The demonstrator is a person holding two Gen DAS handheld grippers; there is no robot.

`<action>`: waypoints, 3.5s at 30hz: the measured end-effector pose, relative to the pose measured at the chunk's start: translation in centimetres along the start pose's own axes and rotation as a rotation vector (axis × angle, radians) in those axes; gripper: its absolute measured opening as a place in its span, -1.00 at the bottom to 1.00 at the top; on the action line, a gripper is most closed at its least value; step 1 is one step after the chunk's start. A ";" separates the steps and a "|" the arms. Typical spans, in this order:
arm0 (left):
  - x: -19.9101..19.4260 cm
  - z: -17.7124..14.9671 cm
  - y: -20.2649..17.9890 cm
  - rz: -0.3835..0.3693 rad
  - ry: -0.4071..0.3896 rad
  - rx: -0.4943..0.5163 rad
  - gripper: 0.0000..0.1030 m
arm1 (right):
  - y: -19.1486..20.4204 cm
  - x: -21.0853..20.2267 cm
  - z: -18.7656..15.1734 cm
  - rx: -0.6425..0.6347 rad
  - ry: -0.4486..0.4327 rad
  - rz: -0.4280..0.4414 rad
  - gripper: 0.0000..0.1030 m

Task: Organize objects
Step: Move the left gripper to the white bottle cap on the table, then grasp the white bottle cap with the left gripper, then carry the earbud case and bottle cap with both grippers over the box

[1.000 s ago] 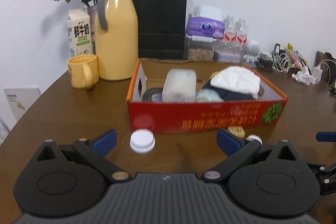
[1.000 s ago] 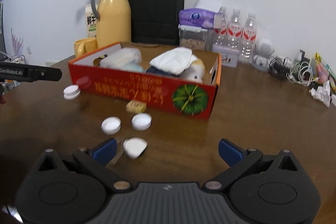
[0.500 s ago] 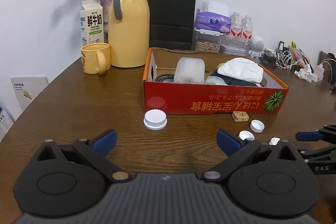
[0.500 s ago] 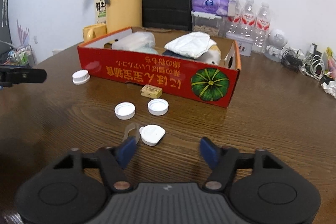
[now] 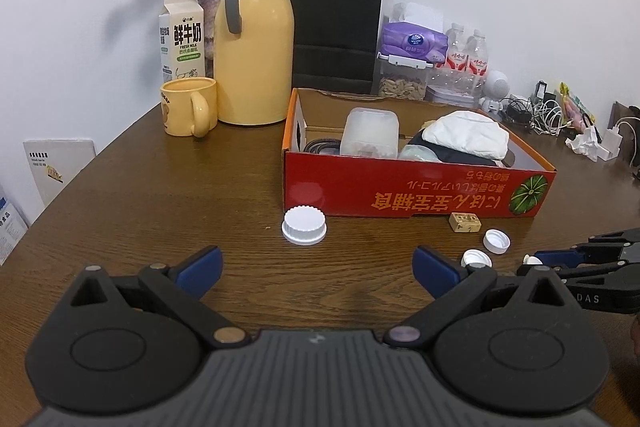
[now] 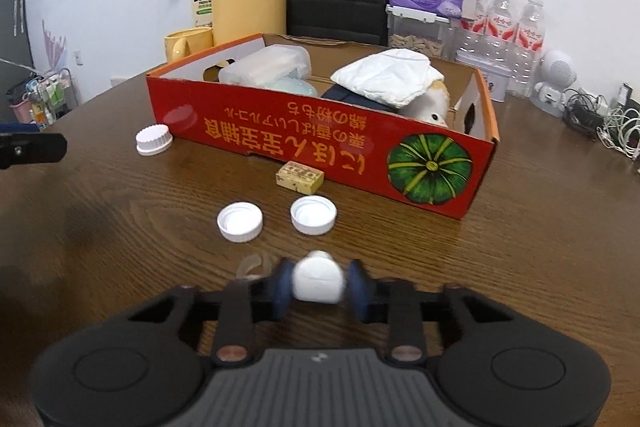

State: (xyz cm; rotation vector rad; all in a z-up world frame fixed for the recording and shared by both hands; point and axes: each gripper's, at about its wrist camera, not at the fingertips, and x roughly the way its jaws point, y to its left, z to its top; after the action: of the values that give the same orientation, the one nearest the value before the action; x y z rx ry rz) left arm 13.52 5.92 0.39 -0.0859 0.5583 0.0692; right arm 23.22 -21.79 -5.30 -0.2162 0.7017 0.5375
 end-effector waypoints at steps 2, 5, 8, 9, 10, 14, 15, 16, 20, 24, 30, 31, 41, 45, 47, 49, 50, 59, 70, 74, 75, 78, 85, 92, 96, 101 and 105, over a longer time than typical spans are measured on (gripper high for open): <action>0.2 0.0 0.0 0.001 0.003 0.000 1.00 | 0.1 0.1 0.0 -0.003 -0.007 0.003 -0.50; 0.6 0.1 -0.1 0.004 0.010 0.005 1.00 | 0.2 0.1 -0.1 -0.003 -0.018 0.009 -0.50; 1.0 0.2 -0.1 0.007 0.015 0.006 1.00 | -0.1 0.1 -0.1 0.011 -0.028 0.006 -0.50; 1.1 0.2 -0.1 0.009 0.017 0.006 1.00 | -0.3 0.0 0.0 0.019 -0.037 0.004 -0.50; 1.3 0.3 -0.1 0.012 0.019 0.006 1.00 | -0.5 -0.1 0.1 0.024 -0.046 0.002 -0.50; 2.4 0.8 0.1 0.029 0.034 0.005 1.00 | -1.5 -0.9 1.2 0.044 -0.097 -0.018 -0.50; 2.8 0.9 0.1 0.032 0.041 0.002 1.00 | -1.7 -1.0 1.5 0.046 -0.111 -0.024 -0.50; 3.2 1.0 0.2 0.036 0.050 -0.003 1.00 | -1.9 -1.0 1.9 0.047 -0.122 -0.029 -0.50; 5.1 1.7 0.5 0.058 0.079 -0.020 1.00 | -2.2 -0.7 3.3 0.042 -0.159 -0.043 -0.50; 7.0 2.4 0.6 0.098 0.093 -0.019 1.00 | -2.4 0.0 3.5 0.055 -0.170 -0.039 -0.50; 10.3 3.0 0.2 0.132 0.116 -0.007 1.00 | -2.6 0.5 3.1 0.066 -0.169 -0.043 -0.50; 10.7 3.0 0.1 0.134 0.115 -0.007 1.00 | -2.7 0.5 3.0 0.070 -0.171 -0.045 -0.50; 12.4 2.3 0.0 0.140 0.119 -0.016 0.72 | -2.5 0.7 2.5 0.073 -0.178 -0.065 -0.50; 12.5 2.1 -0.1 0.127 0.121 -0.012 0.08 | -2.4 0.8 2.5 0.073 -0.179 -0.071 -0.50; 12.2 2.0 -0.3 0.117 0.107 0.001 -0.20 | -2.3 0.9 2.4 0.071 -0.176 -0.072 -0.50; 12.0 1.8 -0.5 0.102 0.105 0.010 -0.20 | -2.2 1.0 2.3 0.067 -0.172 -0.073 -0.50; 11.8 1.7 -0.6 0.104 0.099 0.014 -0.20 | -2.2 1.1 2.3 0.066 -0.171 -0.075 -0.50; 10.8 1.6 -0.6 0.099 0.066 0.017 -0.20 | -1.9 1.0 2.1 0.053 -0.180 -0.085 -0.50; 7.8 1.0 -1.9 0.024 0.023 0.031 -0.20 | -0.7 0.1 2.0 0.038 -0.206 -0.071 -0.50; 6.3 1.5 -2.5 -0.026 0.004 0.029 -0.20 | 0.1 -0.6 2.5 0.016 -0.225 -0.052 -0.50; 5.9 1.8 -2.7 -0.034 -0.007 0.032 -0.20 | 0.2 -0.7 2.8 0.013 -0.229 -0.048 -0.50; 4.9 3.0 -3.3 -0.061 -0.051 0.046 -0.20 | 0.5 -1.1 3.7 0.006 -0.244 -0.033 -0.50; 4.6 6.4 -5.0 -0.080 -0.143 0.073 -0.20 | 1.1 -0.8 7.5 -0.027 -0.281 -0.018 -0.50; 7.5 9.6 -5.5 -0.070 -0.176 0.048 -0.20 | 1.3 1.1 11.6 -0.016 -0.320 -0.021 -0.50; 10.1 11.0 -5.1 -0.051 -0.172 0.016 -0.20 | 1.2 3.3 13.6 0.006 -0.311 -0.022 -0.50; 13.9 12.4 -4.2 -0.031 -0.141 -0.024 -0.20 | 0.3 6.5 15.2 0.046 -0.287 -0.049 -0.50; 16.3 12.1 -3.5 -0.021 -0.096 -0.024 -0.20 | -0.6 8.3 15.2 0.068 -0.274 -0.062 -0.50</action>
State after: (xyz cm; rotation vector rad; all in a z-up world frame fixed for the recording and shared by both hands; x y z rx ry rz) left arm 34.01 4.29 2.18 -0.1111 0.4606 0.0589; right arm 37.20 -13.48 0.57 -0.0971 0.4447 0.4725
